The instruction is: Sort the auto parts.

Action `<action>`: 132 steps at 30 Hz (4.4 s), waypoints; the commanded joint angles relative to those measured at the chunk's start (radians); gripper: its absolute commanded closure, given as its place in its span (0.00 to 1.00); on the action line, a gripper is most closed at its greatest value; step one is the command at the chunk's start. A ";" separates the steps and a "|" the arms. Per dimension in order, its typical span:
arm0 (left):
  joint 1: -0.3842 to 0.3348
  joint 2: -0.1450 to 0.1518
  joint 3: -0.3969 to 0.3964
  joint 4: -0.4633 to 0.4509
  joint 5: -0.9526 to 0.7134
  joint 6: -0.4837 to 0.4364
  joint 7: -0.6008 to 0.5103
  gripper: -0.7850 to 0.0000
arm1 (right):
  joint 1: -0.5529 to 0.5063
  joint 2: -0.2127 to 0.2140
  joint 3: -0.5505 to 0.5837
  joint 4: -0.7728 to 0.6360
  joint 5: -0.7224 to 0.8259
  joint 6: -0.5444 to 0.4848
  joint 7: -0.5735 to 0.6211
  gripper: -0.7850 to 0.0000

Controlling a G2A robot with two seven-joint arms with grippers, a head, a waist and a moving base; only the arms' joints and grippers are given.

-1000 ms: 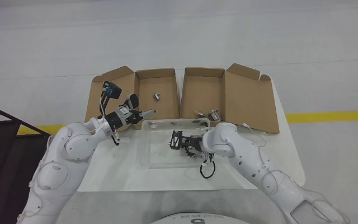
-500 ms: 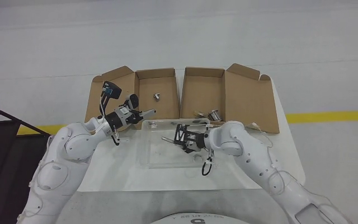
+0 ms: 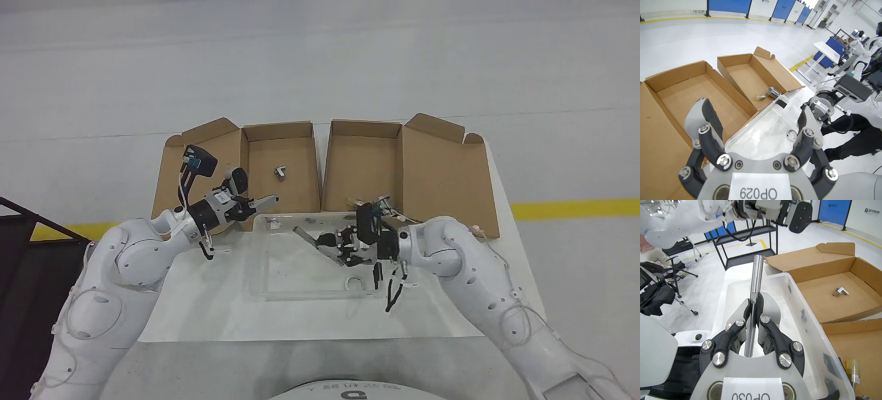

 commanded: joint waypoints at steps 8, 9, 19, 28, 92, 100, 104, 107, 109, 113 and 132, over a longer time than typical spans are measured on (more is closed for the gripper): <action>0.000 0.000 0.000 0.000 0.000 0.000 0.000 0.00 | 0.067 0.080 -0.136 0.048 0.162 0.000 -0.322 1.00; 0.000 0.000 0.000 0.000 0.000 0.000 0.000 0.00 | 0.078 0.091 -0.160 0.054 0.174 0.000 -0.369 1.00; 0.000 0.000 0.000 0.000 0.000 0.000 0.000 0.00 | 0.129 0.137 -0.263 0.078 0.141 0.000 -0.571 1.00; 0.000 0.000 0.000 0.000 0.000 0.000 0.000 0.00 | 0.132 0.147 -0.288 0.090 0.151 0.000 -0.661 1.00; 0.000 0.000 0.000 0.000 0.000 0.000 0.000 0.00 | 0.154 -0.031 -0.075 0.185 1.616 0.000 0.626 1.00; 0.000 0.000 0.000 0.000 0.000 0.000 0.000 0.00 | 0.170 -0.075 -0.069 0.250 1.523 0.000 0.595 1.00; 0.000 0.000 0.000 0.000 0.000 0.000 0.000 0.00 | 0.170 -0.090 -0.061 0.262 1.497 0.000 0.585 1.00; 0.000 0.000 0.000 0.000 0.000 0.000 0.000 0.00 | 0.170 -0.090 -0.061 0.262 1.497 0.000 0.585 1.00; 0.000 0.000 0.000 0.000 0.000 0.000 0.000 0.00 | 0.170 -0.090 -0.061 0.262 1.497 0.000 0.585 1.00; 0.000 0.000 0.000 0.000 0.000 0.000 0.000 0.00 | 0.170 -0.090 -0.061 0.262 1.497 0.000 0.585 1.00; 0.000 0.000 0.000 0.000 0.000 0.000 0.000 0.00 | 0.170 -0.090 -0.061 0.262 1.497 0.000 0.585 1.00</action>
